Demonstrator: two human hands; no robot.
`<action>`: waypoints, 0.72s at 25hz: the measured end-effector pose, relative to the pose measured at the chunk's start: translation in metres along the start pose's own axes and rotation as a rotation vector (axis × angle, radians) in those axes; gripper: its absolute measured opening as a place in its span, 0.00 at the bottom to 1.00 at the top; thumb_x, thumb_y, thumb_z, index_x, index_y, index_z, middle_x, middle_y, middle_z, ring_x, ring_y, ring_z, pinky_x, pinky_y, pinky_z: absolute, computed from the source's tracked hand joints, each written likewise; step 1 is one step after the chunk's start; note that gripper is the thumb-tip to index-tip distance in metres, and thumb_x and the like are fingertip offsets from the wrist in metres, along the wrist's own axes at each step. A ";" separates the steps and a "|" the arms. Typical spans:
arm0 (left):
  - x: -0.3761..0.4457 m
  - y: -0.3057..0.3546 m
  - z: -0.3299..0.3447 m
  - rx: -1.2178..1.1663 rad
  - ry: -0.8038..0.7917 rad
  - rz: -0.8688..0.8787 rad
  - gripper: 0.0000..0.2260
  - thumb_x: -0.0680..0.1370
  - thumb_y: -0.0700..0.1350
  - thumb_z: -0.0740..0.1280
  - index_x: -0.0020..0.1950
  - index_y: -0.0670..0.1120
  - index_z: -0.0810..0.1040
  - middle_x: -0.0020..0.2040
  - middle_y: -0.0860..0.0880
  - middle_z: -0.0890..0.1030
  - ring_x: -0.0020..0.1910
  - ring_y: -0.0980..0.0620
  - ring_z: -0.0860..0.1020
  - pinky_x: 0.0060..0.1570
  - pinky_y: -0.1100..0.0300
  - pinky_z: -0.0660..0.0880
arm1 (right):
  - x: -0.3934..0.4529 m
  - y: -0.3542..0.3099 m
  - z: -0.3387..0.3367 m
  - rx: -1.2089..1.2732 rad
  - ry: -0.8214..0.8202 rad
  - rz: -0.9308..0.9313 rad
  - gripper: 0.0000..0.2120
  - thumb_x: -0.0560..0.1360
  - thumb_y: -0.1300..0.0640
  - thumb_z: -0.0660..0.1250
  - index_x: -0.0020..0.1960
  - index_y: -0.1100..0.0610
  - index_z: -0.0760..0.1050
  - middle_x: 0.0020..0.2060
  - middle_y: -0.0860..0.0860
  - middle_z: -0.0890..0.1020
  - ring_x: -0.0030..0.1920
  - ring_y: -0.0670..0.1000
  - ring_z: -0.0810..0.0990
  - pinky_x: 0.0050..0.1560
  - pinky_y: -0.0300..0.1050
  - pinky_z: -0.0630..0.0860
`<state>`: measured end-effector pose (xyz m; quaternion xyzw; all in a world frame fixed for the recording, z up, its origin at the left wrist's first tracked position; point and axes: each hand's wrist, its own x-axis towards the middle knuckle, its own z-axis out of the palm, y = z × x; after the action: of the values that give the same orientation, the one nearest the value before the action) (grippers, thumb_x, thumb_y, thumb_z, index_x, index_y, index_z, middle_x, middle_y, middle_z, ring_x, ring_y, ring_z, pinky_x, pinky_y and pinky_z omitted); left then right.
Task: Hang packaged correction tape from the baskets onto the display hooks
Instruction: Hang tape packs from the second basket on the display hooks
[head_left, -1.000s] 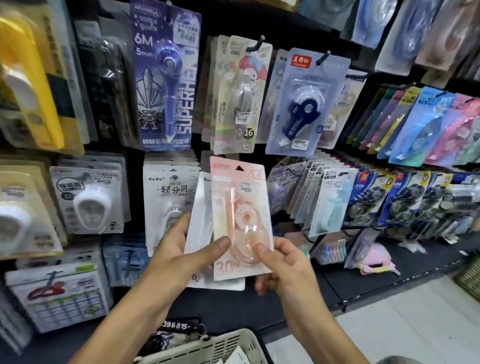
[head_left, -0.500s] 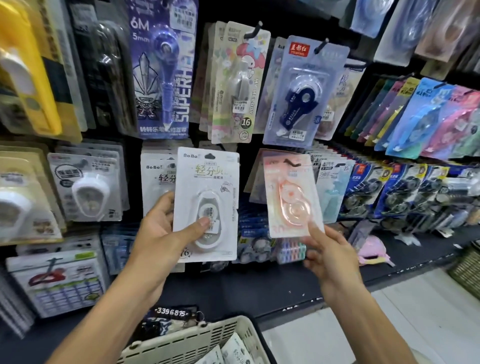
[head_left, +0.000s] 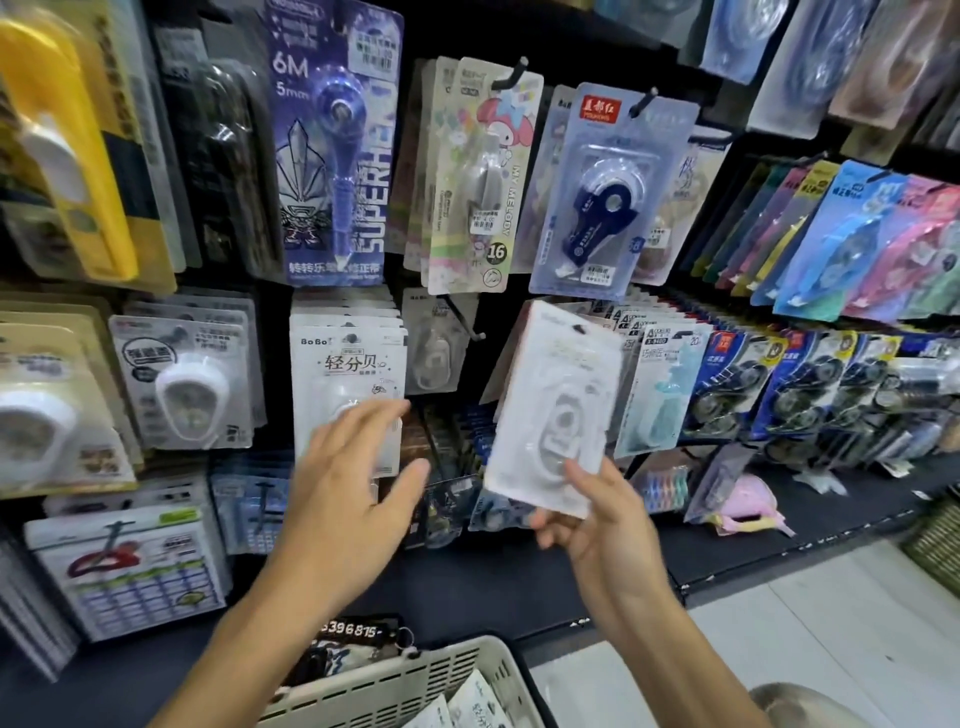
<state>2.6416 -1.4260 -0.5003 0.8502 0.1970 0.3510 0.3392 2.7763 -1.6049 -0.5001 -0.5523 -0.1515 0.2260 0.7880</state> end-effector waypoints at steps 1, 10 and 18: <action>0.001 -0.012 -0.005 0.237 0.031 0.022 0.25 0.80 0.53 0.65 0.77 0.51 0.69 0.78 0.55 0.66 0.78 0.54 0.61 0.76 0.49 0.60 | 0.005 -0.006 -0.011 -0.009 0.076 -0.018 0.16 0.69 0.57 0.71 0.56 0.60 0.78 0.38 0.57 0.83 0.25 0.52 0.76 0.23 0.42 0.71; -0.001 -0.034 -0.002 0.499 -0.144 -0.022 0.39 0.82 0.50 0.63 0.81 0.58 0.37 0.78 0.60 0.28 0.78 0.57 0.29 0.78 0.48 0.34 | 0.020 -0.012 -0.049 -0.091 0.244 -0.177 0.15 0.78 0.64 0.66 0.63 0.56 0.79 0.48 0.52 0.85 0.32 0.48 0.78 0.23 0.40 0.71; -0.003 -0.035 -0.005 0.508 -0.172 -0.025 0.40 0.81 0.50 0.64 0.80 0.58 0.36 0.77 0.59 0.26 0.77 0.57 0.27 0.77 0.48 0.33 | 0.030 -0.021 -0.043 -0.211 0.266 -0.099 0.11 0.78 0.59 0.69 0.59 0.53 0.81 0.50 0.50 0.86 0.33 0.48 0.79 0.28 0.41 0.72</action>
<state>2.6328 -1.4008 -0.5240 0.9323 0.2596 0.2126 0.1350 2.8270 -1.6300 -0.4952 -0.6489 -0.0959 0.0945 0.7489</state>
